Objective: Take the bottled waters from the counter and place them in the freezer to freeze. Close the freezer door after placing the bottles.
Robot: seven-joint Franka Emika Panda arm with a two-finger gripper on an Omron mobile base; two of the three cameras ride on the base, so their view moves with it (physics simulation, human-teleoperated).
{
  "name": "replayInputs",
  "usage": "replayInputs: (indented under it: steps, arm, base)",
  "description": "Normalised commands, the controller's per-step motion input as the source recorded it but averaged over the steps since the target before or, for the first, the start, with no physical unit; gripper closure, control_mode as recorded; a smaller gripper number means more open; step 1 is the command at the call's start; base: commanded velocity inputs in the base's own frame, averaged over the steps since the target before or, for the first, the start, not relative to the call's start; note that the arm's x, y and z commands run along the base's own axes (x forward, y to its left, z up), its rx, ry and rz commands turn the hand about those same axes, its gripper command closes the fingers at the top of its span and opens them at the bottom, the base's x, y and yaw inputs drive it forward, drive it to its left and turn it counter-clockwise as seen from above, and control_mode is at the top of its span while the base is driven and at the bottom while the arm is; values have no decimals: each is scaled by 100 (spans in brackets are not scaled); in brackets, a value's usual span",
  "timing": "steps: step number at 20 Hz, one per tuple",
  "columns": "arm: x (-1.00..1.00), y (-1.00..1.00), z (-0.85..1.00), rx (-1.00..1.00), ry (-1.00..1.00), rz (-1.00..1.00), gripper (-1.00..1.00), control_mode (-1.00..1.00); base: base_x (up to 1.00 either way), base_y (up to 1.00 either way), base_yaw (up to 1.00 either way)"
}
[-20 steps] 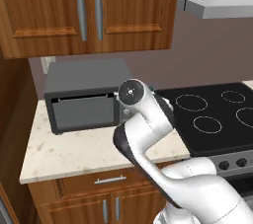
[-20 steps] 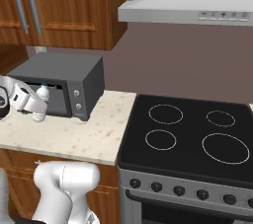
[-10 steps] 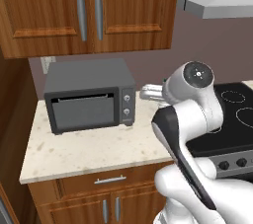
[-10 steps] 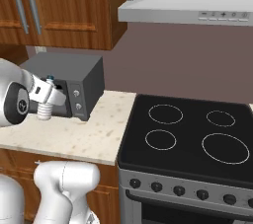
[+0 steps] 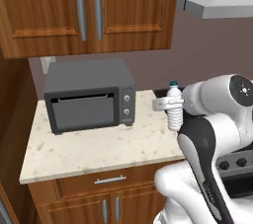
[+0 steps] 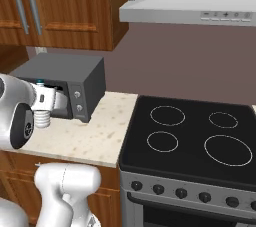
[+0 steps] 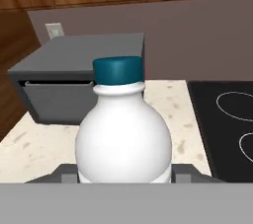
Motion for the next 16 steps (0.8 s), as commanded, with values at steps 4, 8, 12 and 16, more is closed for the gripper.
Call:
replayInputs:
  steps: [4,8,12,16]
  arm:
    - [-37,-13,1,0,-36,20,100,-100]
    - [-43,-19,0,0,-40,12,100,-100]
    - [-46,-25,0,2,-37,2,100,-100]
    - [-57,-29,0,9,-27,-1,100,-100]
  base:
    - [0,0,0]
    - [0,0,0]
    - [0,0,0]
    - [0,0,0]
